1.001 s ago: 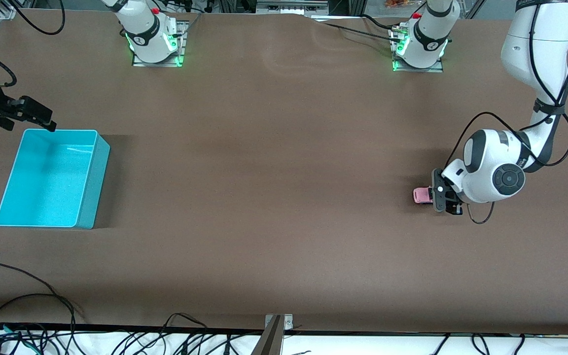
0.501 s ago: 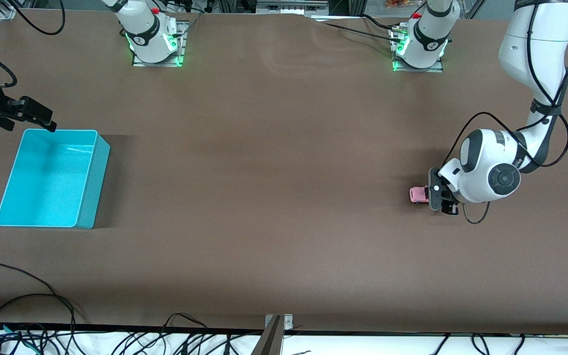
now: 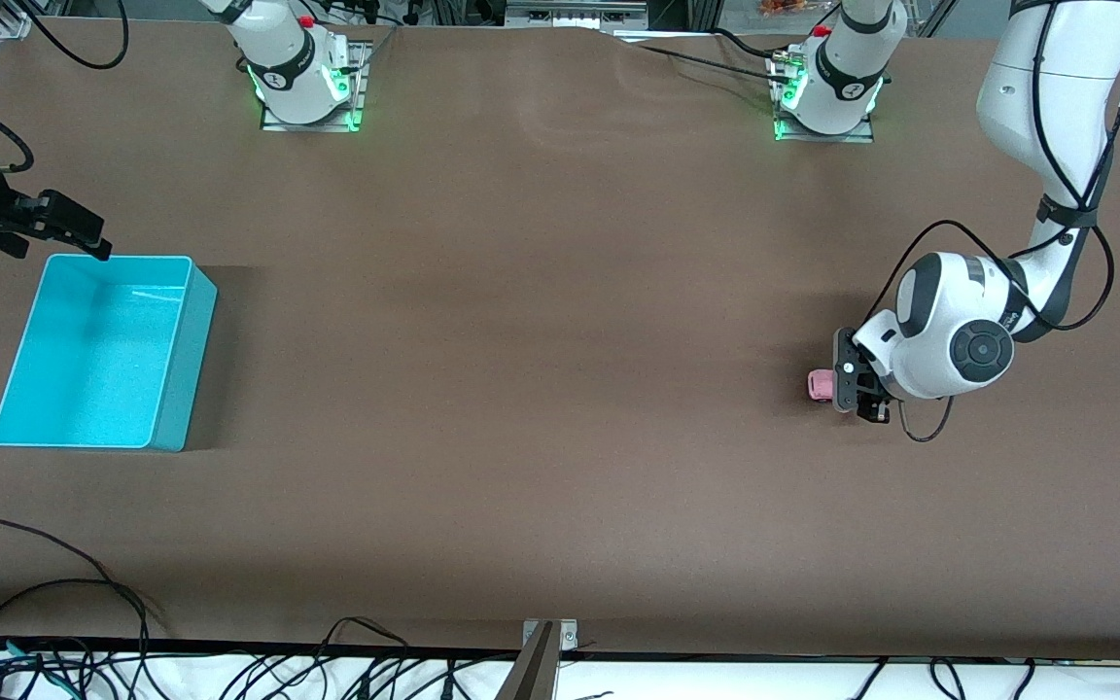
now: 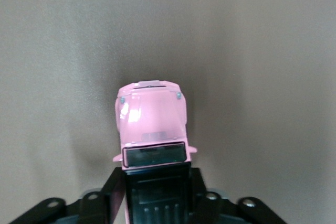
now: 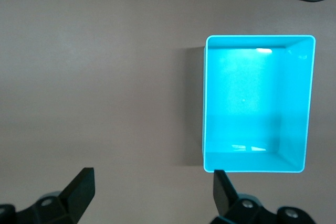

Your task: Wind and store pink jeep toy

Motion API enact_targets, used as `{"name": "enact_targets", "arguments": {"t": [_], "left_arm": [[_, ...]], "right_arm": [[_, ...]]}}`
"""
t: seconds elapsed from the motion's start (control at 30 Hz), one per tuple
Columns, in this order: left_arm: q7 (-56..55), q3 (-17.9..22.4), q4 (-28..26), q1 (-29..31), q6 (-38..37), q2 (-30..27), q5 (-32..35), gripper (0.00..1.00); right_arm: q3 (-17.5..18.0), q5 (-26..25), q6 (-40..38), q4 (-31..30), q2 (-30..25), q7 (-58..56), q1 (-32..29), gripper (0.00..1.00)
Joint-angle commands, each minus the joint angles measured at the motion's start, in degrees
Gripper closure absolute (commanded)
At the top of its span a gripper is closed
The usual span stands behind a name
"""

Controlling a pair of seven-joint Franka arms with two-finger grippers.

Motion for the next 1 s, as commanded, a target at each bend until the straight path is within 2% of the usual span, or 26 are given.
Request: {"name": "enact_targets", "arguments": {"t": [0.0, 0.1, 0.57, 0.97], "left_arm": [[1.9, -0.3, -0.9, 0.5, -0.3, -1.1, -1.4, 0.80], [2.0, -0.3, -0.9, 0.5, -0.4, -1.1, -1.4, 0.85], [4.0, 0.0, -0.8, 2.7, -0.3, -0.3, -1.0, 0.85], [9.0, 0.0, 0.0, 11.5, -0.1, 1.2, -0.4, 0.85]], "right_arm": [[0.0, -0.7, -0.8, 1.6, 0.6, 0.0, 0.1, 0.00], [0.0, -0.7, -0.8, 1.5, 0.6, 0.0, 0.1, 0.00], [0.0, -0.7, -0.8, 1.5, 0.7, -0.1, 0.1, 0.00], [0.0, -0.7, -0.8, 1.5, 0.7, -0.2, 0.1, 0.00]]}}
